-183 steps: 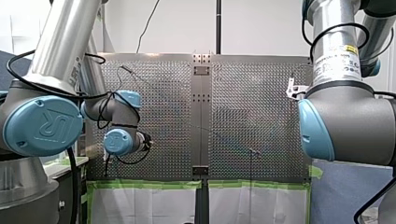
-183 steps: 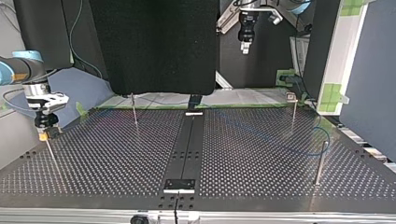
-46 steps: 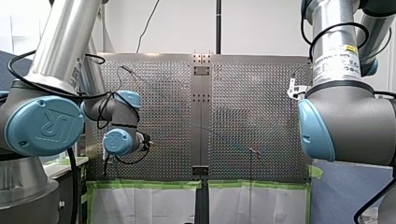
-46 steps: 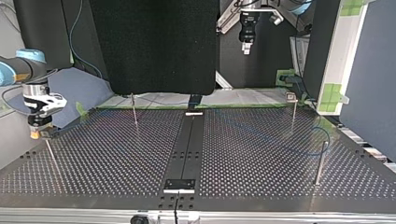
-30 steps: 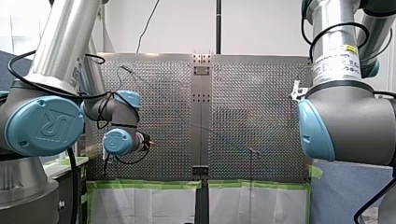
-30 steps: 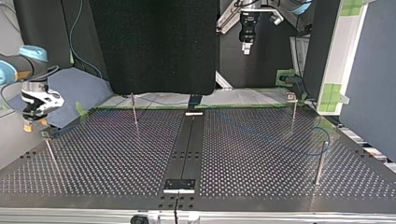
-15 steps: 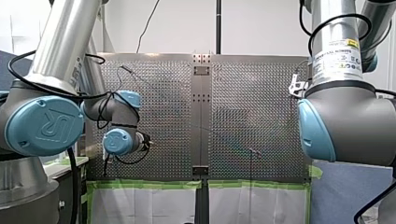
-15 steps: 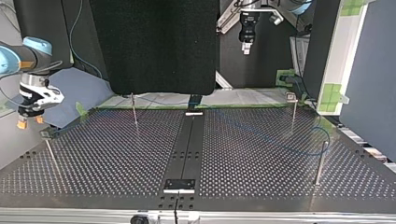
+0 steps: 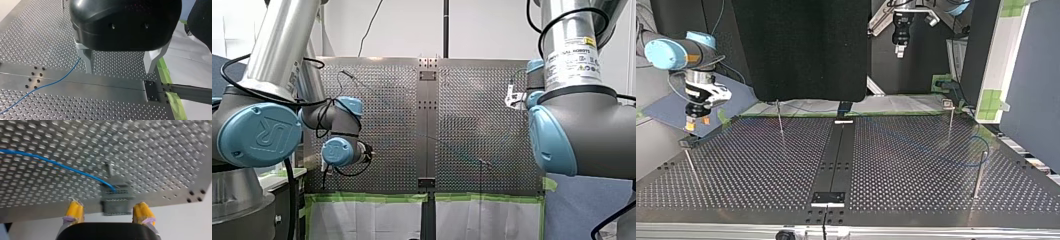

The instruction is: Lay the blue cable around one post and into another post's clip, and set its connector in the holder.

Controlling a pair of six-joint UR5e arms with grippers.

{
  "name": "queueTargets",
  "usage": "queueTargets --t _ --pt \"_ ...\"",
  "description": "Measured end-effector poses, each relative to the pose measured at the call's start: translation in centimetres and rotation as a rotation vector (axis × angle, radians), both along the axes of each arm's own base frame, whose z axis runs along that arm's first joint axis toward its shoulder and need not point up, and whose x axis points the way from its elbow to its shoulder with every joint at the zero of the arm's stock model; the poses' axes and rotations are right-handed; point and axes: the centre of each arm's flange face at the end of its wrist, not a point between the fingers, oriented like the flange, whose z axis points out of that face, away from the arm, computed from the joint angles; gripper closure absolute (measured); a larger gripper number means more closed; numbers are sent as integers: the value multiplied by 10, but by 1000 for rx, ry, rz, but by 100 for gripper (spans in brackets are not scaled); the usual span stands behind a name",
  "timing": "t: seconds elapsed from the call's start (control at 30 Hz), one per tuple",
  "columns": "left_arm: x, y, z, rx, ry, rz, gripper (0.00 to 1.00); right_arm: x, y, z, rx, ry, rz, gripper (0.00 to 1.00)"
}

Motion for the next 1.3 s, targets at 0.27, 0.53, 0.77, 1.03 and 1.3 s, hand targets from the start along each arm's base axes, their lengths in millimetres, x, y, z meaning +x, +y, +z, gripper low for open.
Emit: queueTargets --t 0.27,0.53,0.77,1.03,1.3 --pt "0 0 0 -12 2 2 0 31 35 -30 93 63 35 0" --pt "-2 1 -1 -25 13 5 0 65 65 -47 134 110 97 0" --pt "2 -3 1 -63 -5 -11 0 96 87 -54 140 123 155 0" --pt "21 -18 12 -155 -71 -59 0 124 105 -57 140 117 206 0" --pt "34 -22 19 -138 -109 -32 0 154 134 -72 144 112 249 0"
